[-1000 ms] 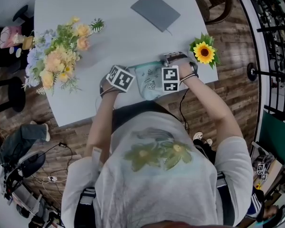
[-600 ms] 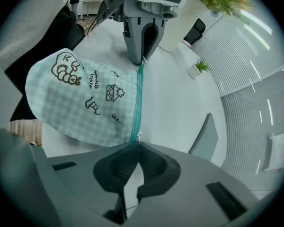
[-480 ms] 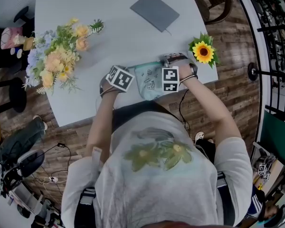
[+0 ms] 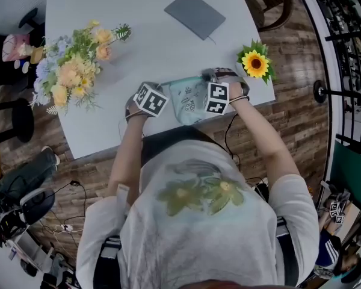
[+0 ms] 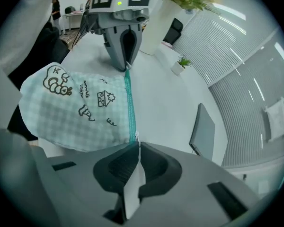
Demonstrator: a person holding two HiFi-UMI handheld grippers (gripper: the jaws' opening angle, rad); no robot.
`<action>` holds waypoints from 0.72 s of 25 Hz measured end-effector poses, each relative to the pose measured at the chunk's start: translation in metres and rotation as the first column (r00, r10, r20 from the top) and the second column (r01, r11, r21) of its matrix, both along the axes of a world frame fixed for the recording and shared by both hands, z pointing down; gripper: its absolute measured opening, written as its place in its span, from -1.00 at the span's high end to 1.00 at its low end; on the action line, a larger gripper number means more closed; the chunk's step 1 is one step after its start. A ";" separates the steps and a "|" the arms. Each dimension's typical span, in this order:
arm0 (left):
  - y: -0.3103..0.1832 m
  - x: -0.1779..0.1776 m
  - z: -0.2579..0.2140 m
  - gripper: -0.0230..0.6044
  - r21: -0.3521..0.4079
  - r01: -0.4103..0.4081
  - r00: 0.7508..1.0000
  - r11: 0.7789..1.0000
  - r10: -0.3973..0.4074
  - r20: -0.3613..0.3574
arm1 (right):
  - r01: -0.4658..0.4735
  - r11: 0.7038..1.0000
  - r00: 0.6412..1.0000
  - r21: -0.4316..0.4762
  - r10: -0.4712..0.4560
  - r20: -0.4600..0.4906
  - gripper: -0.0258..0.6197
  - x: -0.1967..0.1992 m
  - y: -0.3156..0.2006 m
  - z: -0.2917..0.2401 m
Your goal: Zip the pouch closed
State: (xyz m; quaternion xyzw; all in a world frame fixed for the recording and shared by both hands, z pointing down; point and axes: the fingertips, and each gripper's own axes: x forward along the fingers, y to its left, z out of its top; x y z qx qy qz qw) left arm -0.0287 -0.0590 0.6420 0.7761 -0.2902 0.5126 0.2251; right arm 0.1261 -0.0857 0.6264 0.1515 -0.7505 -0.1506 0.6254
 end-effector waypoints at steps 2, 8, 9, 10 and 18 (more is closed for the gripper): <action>0.000 -0.001 0.000 0.85 0.032 0.009 0.999 0.999 -0.008 -0.032 | -0.064 0.998 0.997 -0.021 0.065 0.048 0.86 0.000 0.001 -0.001; 0.000 -0.009 -0.011 0.80 0.021 0.188 0.965 0.982 -0.181 -0.191 | -0.236 0.969 0.945 -0.069 0.246 0.214 0.86 -0.008 0.005 -0.021; 0.000 -0.009 -0.013 0.80 0.027 0.208 0.957 0.978 -0.198 -0.212 | -0.271 0.959 0.925 -0.085 0.284 0.254 0.86 -0.010 0.006 -0.025; -0.001 -0.009 -0.017 0.80 0.044 0.223 0.951 0.974 -0.207 -0.229 | -0.306 0.946 0.899 -0.104 0.323 0.294 0.86 -0.012 0.007 -0.031; -0.010 0.002 -0.075 0.79 0.162 0.342 0.882 0.926 -0.257 -0.394 | -0.468 0.866 0.706 -0.175 0.485 0.515 0.86 -0.027 0.013 -0.076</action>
